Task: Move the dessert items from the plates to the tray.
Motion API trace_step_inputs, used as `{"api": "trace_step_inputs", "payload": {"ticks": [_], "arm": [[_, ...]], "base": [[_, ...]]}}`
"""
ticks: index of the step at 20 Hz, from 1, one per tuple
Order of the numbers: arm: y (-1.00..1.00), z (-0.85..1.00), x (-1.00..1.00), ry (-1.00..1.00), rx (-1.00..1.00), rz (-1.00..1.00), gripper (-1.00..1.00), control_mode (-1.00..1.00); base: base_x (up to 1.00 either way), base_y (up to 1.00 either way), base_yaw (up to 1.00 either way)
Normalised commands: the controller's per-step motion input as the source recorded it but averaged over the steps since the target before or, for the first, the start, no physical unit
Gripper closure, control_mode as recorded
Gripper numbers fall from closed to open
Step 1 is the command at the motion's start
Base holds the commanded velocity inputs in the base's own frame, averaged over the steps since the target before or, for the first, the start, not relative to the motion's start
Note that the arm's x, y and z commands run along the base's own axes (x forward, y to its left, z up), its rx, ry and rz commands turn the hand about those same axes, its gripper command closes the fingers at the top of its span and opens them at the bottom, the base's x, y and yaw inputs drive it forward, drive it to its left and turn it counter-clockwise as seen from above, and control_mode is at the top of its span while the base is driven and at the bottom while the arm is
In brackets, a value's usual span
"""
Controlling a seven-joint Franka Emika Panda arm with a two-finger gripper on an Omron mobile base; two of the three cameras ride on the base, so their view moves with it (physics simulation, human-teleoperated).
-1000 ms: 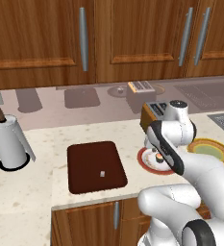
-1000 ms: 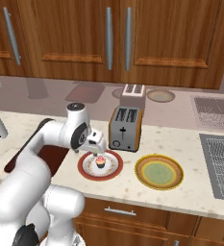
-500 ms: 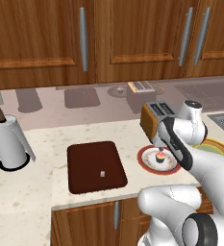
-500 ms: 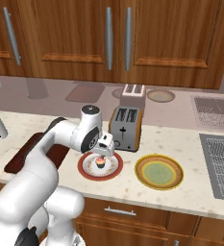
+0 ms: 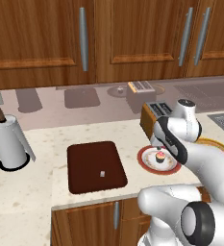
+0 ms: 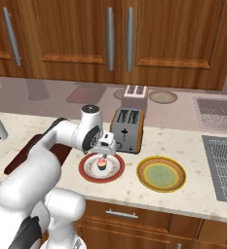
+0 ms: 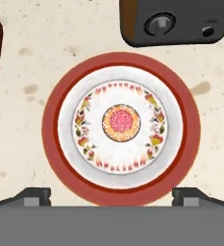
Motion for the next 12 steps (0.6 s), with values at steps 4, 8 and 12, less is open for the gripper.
{"api": "trace_step_inputs", "payload": {"ticks": [4, 8, 12], "arm": [[0.00, -0.01, 0.32, 0.06, -0.04, 0.05, -1.00, -1.00], [0.00, -0.01, 0.32, 0.02, -0.01, 0.04, -1.00, -1.00], [-0.03, -0.15, 0.13, 0.01, 0.00, 0.03, -1.00, -1.00]], "base": [[0.00, 0.00, 0.00], [0.00, 0.00, 0.00], [0.00, 0.00, 0.00]]}}
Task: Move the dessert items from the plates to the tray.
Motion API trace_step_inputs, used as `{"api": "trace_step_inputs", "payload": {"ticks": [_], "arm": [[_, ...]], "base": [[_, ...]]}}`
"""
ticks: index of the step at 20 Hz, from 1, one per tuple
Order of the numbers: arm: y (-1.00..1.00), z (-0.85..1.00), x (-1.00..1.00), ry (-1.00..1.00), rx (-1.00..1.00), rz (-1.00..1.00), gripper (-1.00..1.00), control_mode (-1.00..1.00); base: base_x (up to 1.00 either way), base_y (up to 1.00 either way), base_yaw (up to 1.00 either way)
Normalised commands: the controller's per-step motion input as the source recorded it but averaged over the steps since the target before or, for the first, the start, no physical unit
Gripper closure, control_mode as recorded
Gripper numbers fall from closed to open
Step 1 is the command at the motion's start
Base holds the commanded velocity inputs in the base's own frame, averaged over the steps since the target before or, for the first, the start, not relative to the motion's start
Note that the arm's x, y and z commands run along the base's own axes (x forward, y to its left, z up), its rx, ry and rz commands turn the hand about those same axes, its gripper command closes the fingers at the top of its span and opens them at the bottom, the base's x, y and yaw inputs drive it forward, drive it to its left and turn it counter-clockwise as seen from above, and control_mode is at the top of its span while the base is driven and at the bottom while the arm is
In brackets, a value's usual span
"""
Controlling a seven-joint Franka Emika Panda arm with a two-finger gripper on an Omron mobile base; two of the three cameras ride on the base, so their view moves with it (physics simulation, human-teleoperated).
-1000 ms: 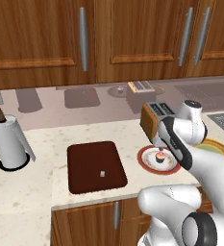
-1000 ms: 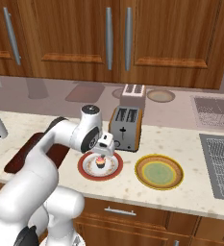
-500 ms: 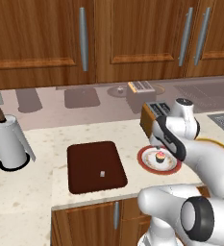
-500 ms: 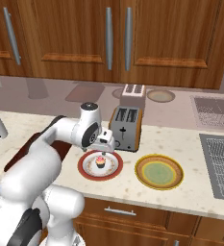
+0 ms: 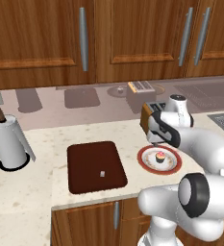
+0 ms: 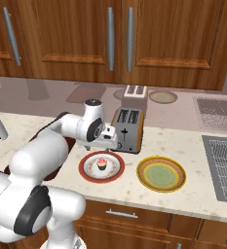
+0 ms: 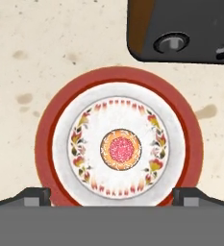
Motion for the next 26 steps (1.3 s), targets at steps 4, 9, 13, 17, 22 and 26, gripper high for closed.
{"api": "trace_step_inputs", "payload": {"ticks": [4, 9, 13, 17, 22, 26], "arm": [[-0.15, -0.31, 0.00, 0.00, 0.00, 0.05, -1.00, -1.00], [-0.08, -0.40, 0.00, 0.00, 0.00, 0.06, -1.00, -1.00], [0.00, -0.31, 0.00, 0.00, 0.00, 0.03, -1.00, -1.00], [0.00, -0.13, 0.00, 0.02, 0.00, 0.02, -1.00, -1.00], [0.00, -0.06, 0.05, 0.02, 0.00, 0.02, -1.00, -1.00], [0.00, -0.09, 0.03, 0.02, 0.00, 0.02, -1.00, -1.00]], "base": [[0.00, 0.00, 0.00], [0.00, 0.00, 0.00], [0.00, 0.00, 0.00], [0.00, 0.00, 0.00], [0.00, 0.00, 0.00], [0.00, 0.00, 0.00]]}}
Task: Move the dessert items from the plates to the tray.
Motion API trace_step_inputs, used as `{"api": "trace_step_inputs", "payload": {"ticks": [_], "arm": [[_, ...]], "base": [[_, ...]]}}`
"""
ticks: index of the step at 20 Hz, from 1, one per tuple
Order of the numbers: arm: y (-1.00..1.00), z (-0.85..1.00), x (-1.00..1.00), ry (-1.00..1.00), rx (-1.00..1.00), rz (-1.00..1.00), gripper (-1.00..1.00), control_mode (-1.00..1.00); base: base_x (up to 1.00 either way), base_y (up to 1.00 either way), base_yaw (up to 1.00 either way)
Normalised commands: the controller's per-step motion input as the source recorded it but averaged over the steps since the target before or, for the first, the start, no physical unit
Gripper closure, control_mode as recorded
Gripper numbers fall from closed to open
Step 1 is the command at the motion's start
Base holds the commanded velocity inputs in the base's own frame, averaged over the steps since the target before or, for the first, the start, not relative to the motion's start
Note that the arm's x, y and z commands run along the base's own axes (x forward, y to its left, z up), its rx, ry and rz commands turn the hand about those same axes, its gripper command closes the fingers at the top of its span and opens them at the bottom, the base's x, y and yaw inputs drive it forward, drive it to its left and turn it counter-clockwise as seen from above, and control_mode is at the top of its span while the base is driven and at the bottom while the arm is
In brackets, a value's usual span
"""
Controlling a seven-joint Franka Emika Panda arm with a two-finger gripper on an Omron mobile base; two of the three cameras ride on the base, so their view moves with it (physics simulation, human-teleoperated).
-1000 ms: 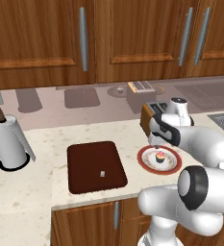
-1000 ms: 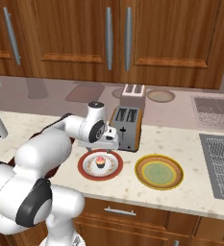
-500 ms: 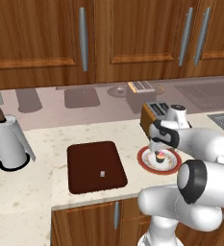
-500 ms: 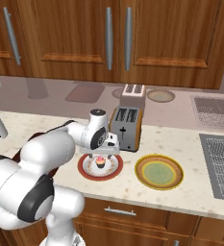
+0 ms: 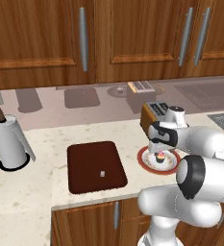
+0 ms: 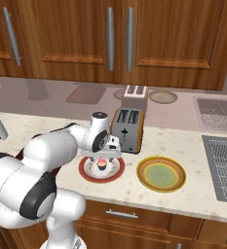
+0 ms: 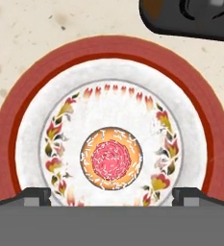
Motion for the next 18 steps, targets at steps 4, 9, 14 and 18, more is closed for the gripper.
{"api": "trace_step_inputs", "payload": {"ticks": [4, 9, 14, 18], "arm": [[0.00, -0.08, 0.04, 0.02, 0.00, 0.02, -1.00, -1.00], [0.00, -0.05, 0.08, 0.02, 0.00, 0.02, -1.00, -1.00], [0.00, -0.02, 0.10, 0.01, 0.00, 0.02, -1.00, -1.00], [0.00, -0.09, 0.03, 0.01, 0.00, 0.02, -1.00, -1.00]], "base": [[0.00, 0.00, 0.00], [0.00, 0.00, 0.00], [0.00, 0.00, 0.00], [0.00, 0.00, 0.00]]}}
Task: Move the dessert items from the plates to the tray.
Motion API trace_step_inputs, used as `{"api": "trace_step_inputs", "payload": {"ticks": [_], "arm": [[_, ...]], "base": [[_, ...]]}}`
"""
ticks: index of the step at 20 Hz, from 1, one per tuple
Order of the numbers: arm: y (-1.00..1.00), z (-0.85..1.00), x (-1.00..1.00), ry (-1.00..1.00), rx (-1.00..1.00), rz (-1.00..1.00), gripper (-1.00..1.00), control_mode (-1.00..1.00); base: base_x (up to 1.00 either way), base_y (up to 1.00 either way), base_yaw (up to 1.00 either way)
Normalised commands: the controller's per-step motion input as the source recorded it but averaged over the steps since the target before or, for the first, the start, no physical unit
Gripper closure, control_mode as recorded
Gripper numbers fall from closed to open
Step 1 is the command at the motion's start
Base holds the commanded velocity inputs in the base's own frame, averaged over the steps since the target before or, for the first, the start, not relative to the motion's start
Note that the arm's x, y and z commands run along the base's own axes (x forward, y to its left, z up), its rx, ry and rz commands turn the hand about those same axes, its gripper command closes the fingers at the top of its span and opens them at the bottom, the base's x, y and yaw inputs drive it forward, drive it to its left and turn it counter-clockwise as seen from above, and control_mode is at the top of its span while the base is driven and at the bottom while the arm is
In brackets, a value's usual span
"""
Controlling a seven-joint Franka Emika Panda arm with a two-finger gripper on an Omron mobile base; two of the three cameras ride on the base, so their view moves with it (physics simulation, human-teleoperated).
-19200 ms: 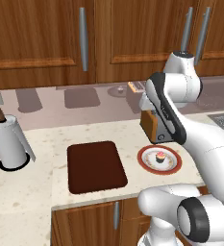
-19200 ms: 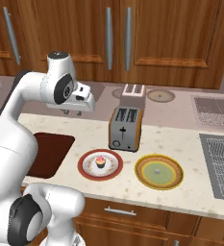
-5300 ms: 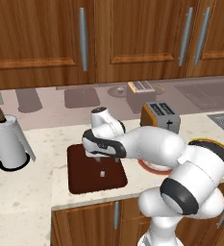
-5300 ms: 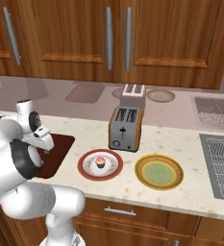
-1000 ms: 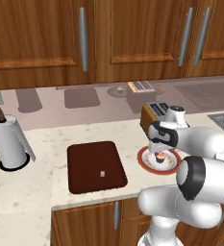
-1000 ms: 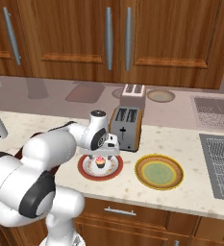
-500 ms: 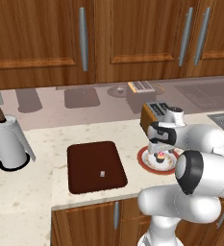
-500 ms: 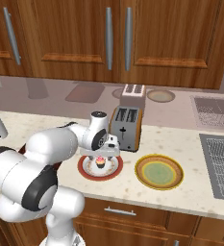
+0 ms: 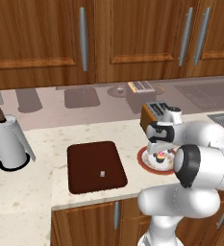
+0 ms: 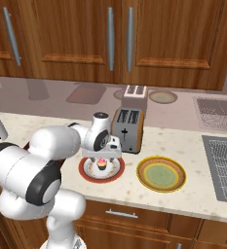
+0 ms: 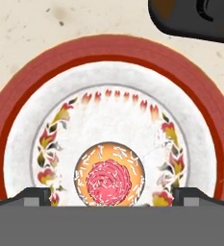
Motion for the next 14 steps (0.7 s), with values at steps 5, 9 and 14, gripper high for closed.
{"api": "trace_step_inputs", "payload": {"ticks": [5, 9, 14], "arm": [[0.00, -0.16, 0.00, 0.02, 0.00, 0.01, -1.00, -1.00], [0.00, -0.16, 0.01, 0.01, 0.00, 0.02, -1.00, -1.00], [0.00, -0.17, 0.05, 0.00, 0.00, 0.04, -1.00, -1.00]], "base": [[0.00, 0.00, 0.00], [0.00, 0.00, 0.00], [0.00, 0.00, 0.00]]}}
